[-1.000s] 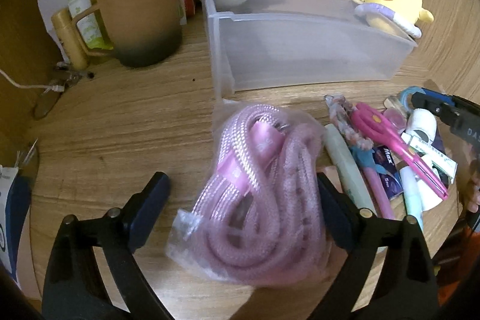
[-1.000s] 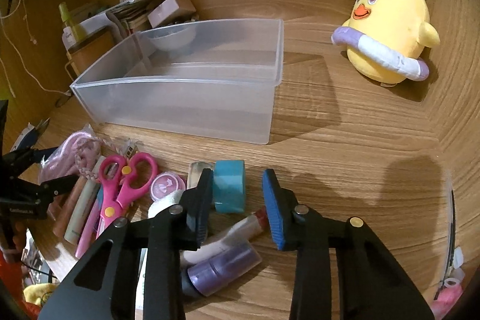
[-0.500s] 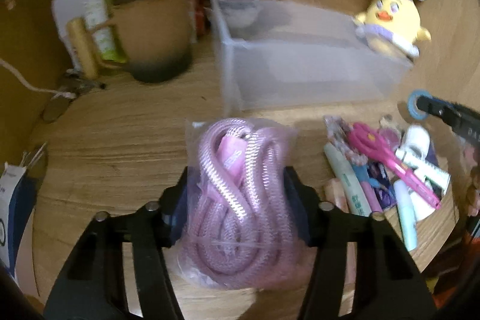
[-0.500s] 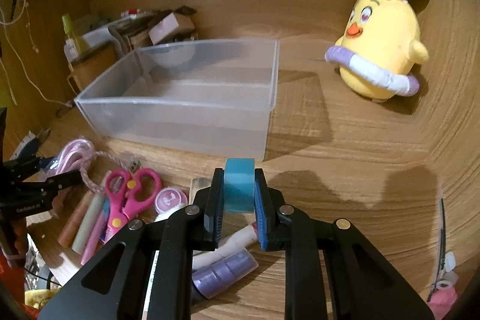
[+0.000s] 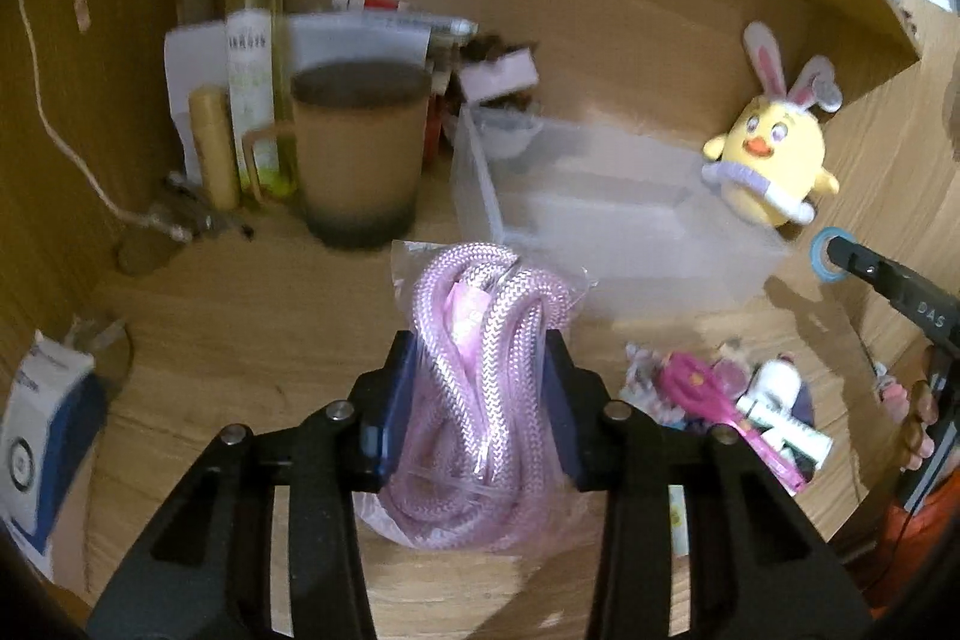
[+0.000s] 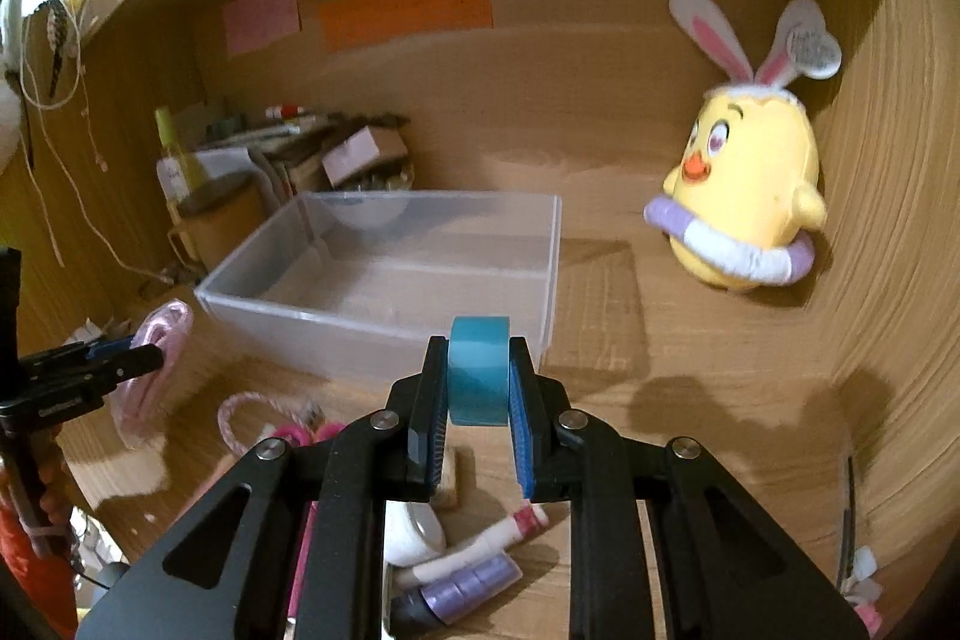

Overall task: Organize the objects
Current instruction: 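Carry the rope bag and tape roll into the clear box and release both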

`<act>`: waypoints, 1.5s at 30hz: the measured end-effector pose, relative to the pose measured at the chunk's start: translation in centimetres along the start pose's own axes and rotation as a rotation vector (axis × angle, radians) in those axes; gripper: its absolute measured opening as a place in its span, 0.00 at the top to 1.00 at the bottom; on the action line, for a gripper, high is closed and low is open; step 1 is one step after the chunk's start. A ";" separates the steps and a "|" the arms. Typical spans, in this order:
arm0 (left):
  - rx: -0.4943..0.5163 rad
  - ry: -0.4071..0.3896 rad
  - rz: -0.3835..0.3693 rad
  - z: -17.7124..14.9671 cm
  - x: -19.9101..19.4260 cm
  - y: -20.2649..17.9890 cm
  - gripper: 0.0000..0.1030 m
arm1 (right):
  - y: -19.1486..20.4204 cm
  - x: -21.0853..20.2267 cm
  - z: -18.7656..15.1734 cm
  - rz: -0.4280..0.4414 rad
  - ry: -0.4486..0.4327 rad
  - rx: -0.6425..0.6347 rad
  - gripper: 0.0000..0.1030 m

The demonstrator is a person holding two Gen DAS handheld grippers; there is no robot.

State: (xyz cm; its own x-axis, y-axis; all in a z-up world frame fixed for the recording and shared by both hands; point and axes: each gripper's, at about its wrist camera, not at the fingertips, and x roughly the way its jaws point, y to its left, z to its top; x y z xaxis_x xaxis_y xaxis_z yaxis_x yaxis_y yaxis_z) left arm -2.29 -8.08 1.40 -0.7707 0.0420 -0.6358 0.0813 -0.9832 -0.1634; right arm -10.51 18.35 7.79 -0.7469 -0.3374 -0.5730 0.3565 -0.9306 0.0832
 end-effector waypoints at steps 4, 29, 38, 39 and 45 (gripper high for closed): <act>0.010 -0.049 -0.031 2.0 -1.2 -0.4 0.61 | 0.1 0.0 1.1 0.000 -0.026 0.001 0.84; 0.143 0.063 -0.052 11.4 9.4 -4.8 0.66 | 1.1 10.5 5.0 0.014 0.154 -0.069 0.84; 0.218 0.144 -0.079 11.2 12.4 -6.4 0.86 | 1.4 13.9 4.4 0.013 0.260 -0.107 0.84; 0.220 0.141 -0.080 11.1 12.3 -6.5 0.86 | 1.5 14.1 4.3 0.012 0.267 -0.107 0.84; 0.227 0.123 -0.084 10.5 10.6 -6.7 0.54 | 1.9 14.3 4.3 0.019 0.290 -0.119 0.81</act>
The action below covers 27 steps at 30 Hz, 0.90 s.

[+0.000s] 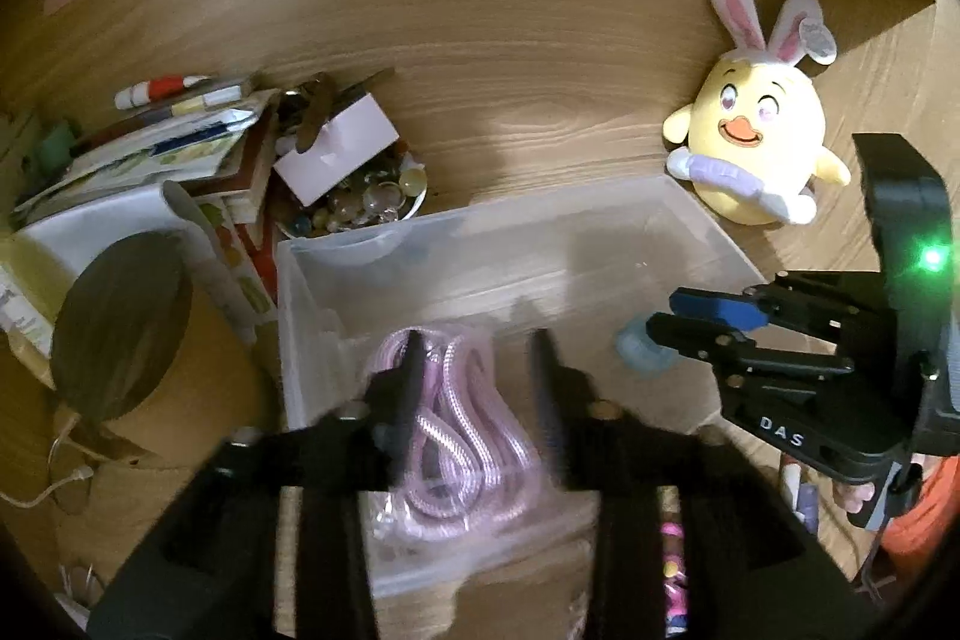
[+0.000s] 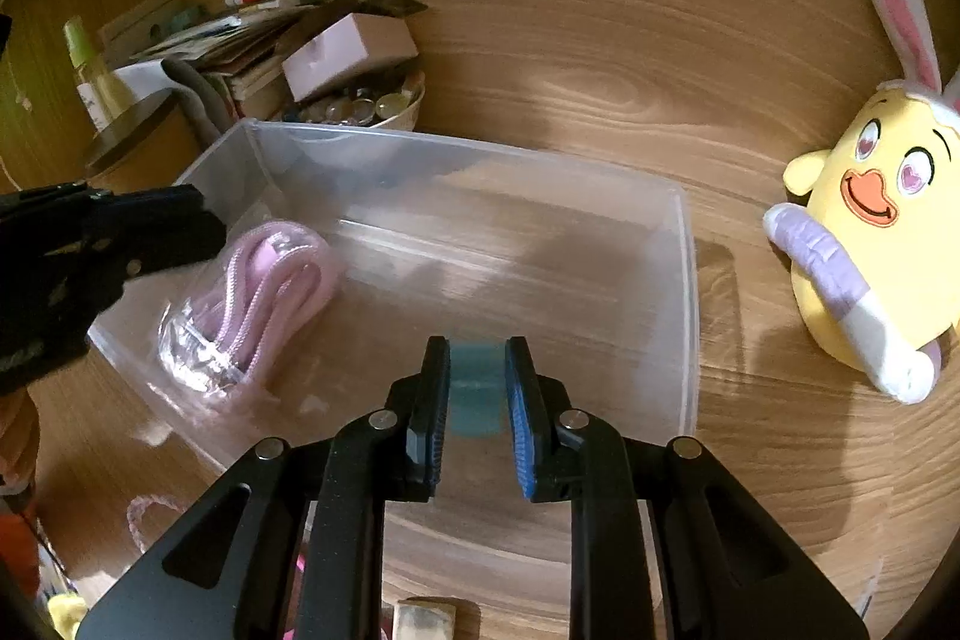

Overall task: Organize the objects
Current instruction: 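Carry the rope bag and tape roll into the clear box and release both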

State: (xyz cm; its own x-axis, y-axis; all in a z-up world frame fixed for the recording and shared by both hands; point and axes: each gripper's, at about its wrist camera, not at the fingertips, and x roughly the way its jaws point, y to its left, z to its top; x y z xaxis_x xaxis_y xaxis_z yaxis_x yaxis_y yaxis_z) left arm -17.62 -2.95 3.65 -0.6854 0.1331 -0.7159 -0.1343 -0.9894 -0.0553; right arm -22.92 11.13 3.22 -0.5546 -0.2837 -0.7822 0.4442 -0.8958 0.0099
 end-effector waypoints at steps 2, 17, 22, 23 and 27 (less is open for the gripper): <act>-0.004 -0.012 0.006 -0.2 -0.7 -0.1 0.45 | 0.2 -0.3 0.0 -0.009 -0.008 -0.007 0.73; -0.008 -0.073 0.083 -5.1 -7.1 -0.3 0.04 | 1.2 -9.6 -3.4 -0.097 -0.207 -0.004 0.26; 0.003 -0.045 0.083 -8.2 -7.8 -0.9 0.04 | 0.2 -11.4 -6.6 -0.110 -0.216 0.056 0.25; 0.003 -0.037 0.084 -8.7 -7.7 -0.9 0.04 | -0.1 -11.5 -7.4 -0.111 -0.209 0.076 0.25; -0.005 0.008 0.074 -11.1 -7.2 -1.3 0.04 | -1.0 -11.5 -10.4 -0.101 -0.169 0.139 0.25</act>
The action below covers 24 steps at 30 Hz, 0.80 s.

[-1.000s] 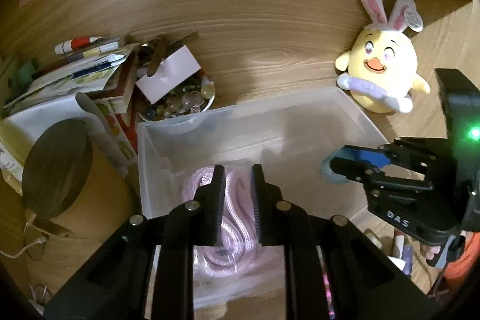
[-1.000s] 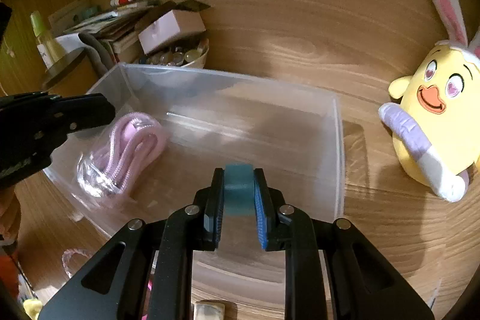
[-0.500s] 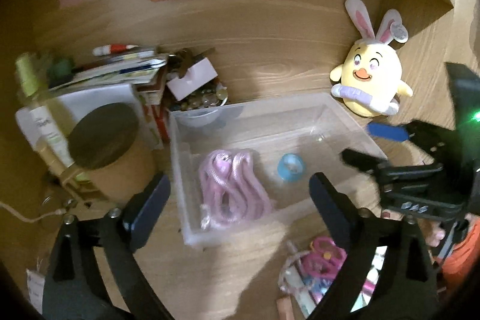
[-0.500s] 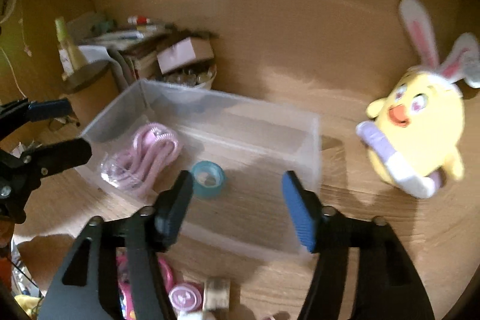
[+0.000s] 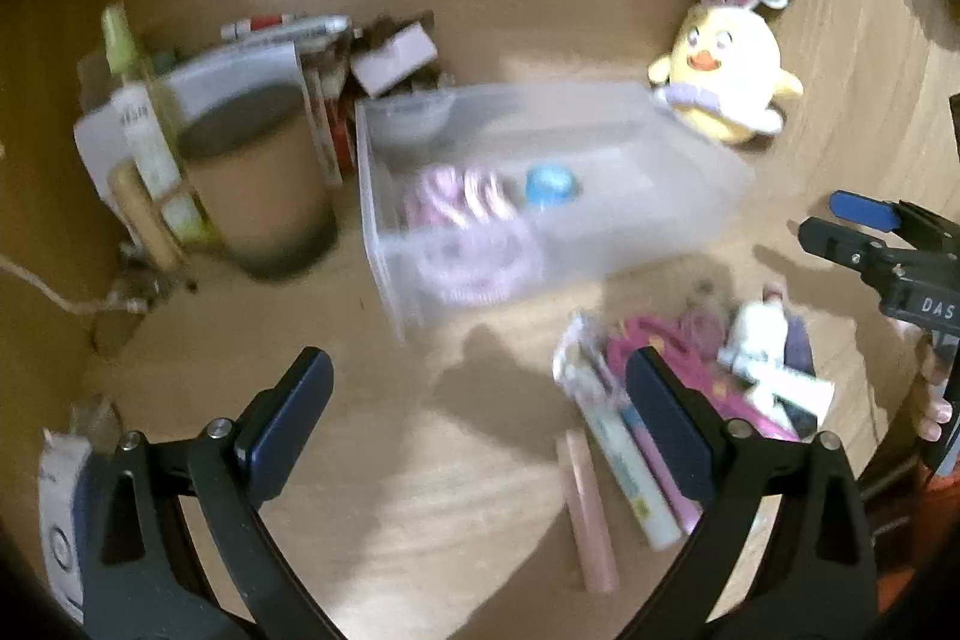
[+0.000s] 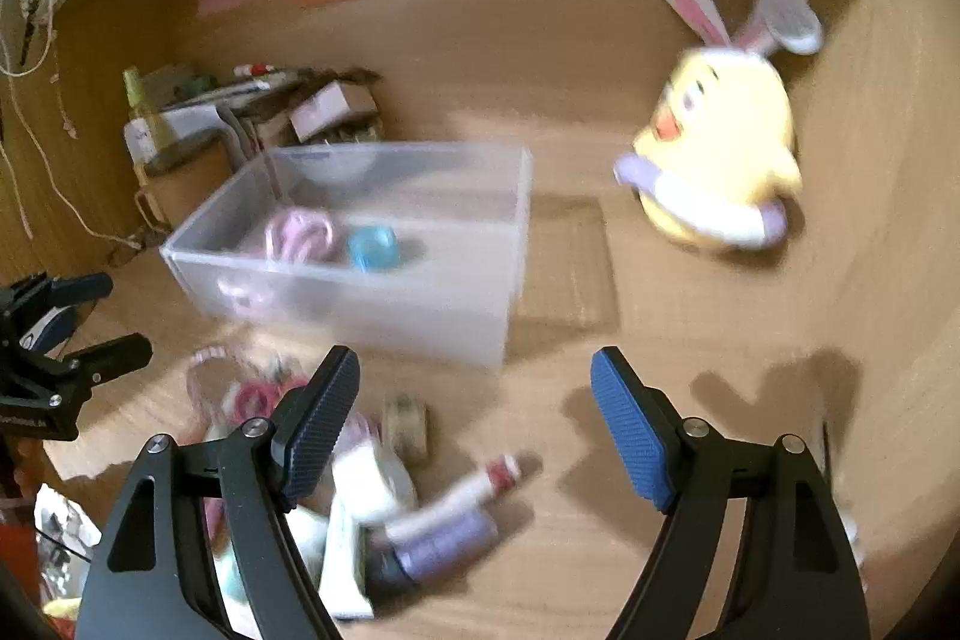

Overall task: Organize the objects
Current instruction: 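Grasp the pink lip balm with the left tool while the right tool grasps the purple spray bottle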

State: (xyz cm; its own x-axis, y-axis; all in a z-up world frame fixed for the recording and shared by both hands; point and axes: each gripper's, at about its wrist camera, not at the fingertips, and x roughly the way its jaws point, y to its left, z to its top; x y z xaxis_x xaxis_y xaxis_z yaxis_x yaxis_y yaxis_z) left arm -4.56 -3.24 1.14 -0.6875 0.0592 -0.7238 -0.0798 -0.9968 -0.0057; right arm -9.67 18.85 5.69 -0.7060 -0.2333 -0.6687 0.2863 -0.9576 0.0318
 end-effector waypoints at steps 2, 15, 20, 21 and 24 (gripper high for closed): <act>-0.010 0.026 -0.011 -1.2 0.3 -0.2 0.04 | -0.4 0.0 -1.3 -0.011 0.017 0.016 0.25; -0.038 0.093 -0.020 -5.4 1.3 -1.1 0.22 | -1.1 0.5 -6.8 -0.007 0.112 0.096 0.25; -0.050 0.104 -0.032 -5.8 1.9 -1.3 0.31 | 0.2 0.9 -7.1 0.030 0.131 0.069 0.26; -0.048 0.098 -0.024 -5.9 1.9 -1.4 0.34 | 0.4 1.0 -7.2 0.030 0.137 0.062 0.26; -0.036 0.080 0.010 -6.1 1.8 -1.9 0.44 | 0.3 0.9 -7.4 0.047 0.140 0.072 0.31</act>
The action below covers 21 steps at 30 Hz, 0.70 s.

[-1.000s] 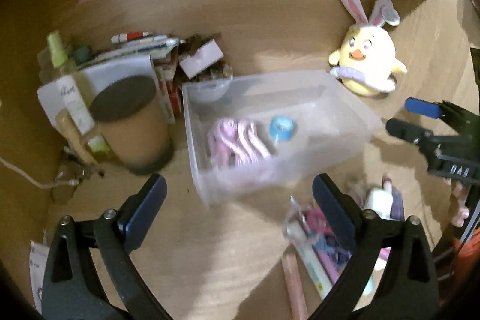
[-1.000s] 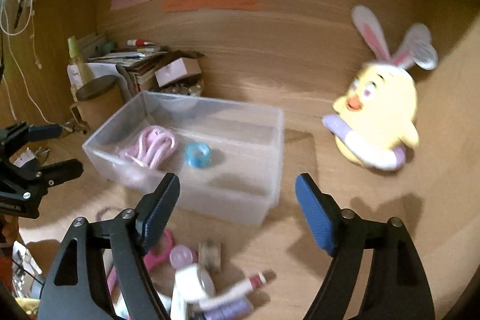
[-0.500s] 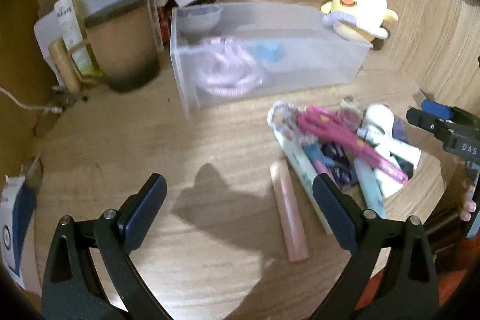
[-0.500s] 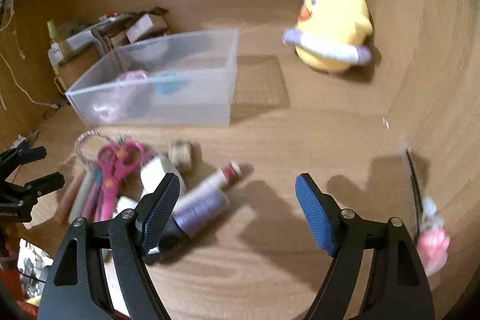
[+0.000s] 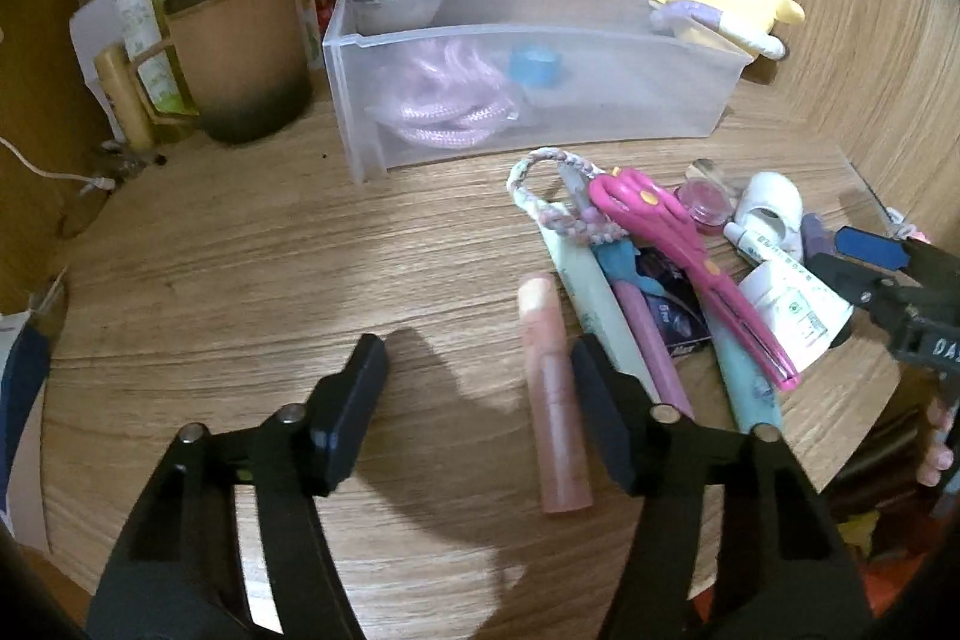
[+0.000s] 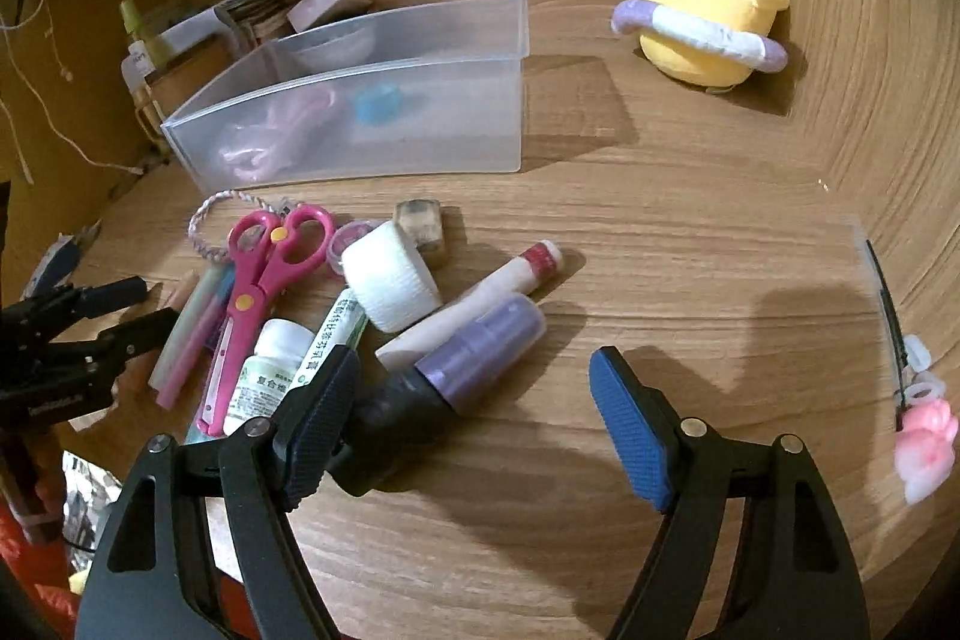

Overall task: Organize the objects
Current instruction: 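Grasp the pink lip balm with the left tool while the right tool grasps the purple spray bottle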

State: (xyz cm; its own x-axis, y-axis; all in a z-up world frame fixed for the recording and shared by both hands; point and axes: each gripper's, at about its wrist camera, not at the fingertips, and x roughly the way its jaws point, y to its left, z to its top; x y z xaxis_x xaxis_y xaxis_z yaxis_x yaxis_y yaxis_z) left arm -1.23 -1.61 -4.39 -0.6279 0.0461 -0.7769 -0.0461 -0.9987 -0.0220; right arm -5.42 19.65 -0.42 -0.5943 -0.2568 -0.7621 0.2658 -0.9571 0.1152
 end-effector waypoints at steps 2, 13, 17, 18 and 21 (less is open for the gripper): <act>0.005 -0.011 0.012 -0.1 -0.1 -0.1 0.48 | -0.3 -0.2 -0.1 0.008 0.003 0.006 0.39; 0.005 -0.044 0.038 -0.2 -0.2 0.7 0.85 | -0.5 -1.7 -0.7 0.008 0.021 -0.034 0.57; -0.010 -0.054 0.031 -0.2 -0.2 1.1 0.86 | -0.8 -0.7 -1.0 -0.003 0.065 -0.027 0.57; -0.009 -0.059 0.033 -0.2 -0.1 1.0 0.86 | -0.7 -0.5 -1.0 -0.024 0.053 -0.035 0.62; -0.012 -0.067 0.035 -0.2 -0.1 1.0 0.86 | -0.4 -0.2 -0.9 -0.048 0.037 -0.040 0.77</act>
State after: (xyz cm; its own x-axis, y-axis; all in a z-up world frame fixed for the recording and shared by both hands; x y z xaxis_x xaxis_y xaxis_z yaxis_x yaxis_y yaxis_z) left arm -1.04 -2.67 -4.44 -0.6794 0.0122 -0.7337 -0.0142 -0.9999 -0.0035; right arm -4.77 20.21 -0.88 -0.5786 -0.2051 -0.7894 0.2683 -0.9619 0.0533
